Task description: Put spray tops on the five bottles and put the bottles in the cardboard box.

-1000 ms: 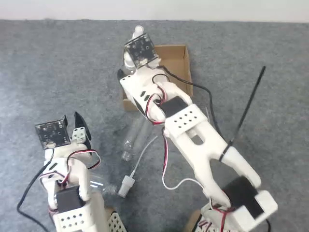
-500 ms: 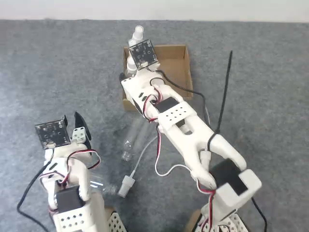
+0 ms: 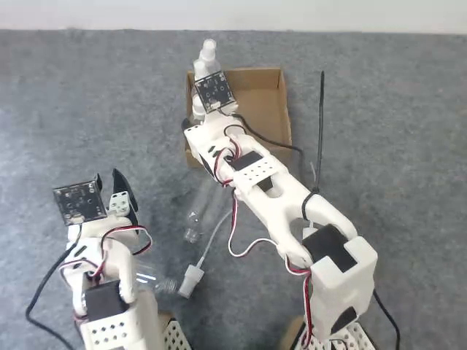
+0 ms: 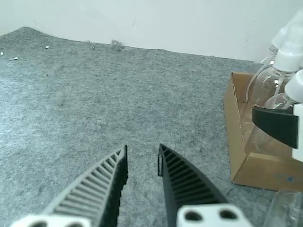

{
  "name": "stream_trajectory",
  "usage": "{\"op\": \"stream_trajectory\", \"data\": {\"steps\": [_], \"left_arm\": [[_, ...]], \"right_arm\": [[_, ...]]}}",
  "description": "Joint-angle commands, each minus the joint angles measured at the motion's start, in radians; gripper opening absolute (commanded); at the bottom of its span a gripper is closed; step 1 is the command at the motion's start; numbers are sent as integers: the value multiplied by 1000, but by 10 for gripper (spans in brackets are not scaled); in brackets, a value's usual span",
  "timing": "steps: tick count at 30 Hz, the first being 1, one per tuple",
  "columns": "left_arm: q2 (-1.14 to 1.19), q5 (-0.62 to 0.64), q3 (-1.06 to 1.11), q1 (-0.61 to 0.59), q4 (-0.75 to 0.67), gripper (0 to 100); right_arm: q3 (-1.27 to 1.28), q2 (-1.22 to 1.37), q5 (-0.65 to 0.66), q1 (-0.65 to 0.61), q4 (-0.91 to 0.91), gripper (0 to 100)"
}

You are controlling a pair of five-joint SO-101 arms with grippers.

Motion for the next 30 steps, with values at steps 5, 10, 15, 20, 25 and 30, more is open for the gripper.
{"op": "stream_trajectory", "data": {"steps": [5, 10, 15, 20, 25, 30], "left_arm": [[-12, -5, -10, -3, -29, 101], [-12, -6, -10, -3, -29, 101], [-12, -6, -10, -3, -29, 101], [-12, -6, -10, -3, -29, 101], [-12, -6, -10, -3, -29, 101], [-12, -6, -10, -3, -29, 101]], "right_arm": [[-61, -8, -12, 10, -21, 142], [-61, -8, -14, 10, -16, 142], [-61, -8, -14, 8, -16, 156], [-58, -8, -14, -4, -10, 243], [-57, -7, -14, -13, -10, 256], [-57, -7, -14, -13, -5, 269]]}}
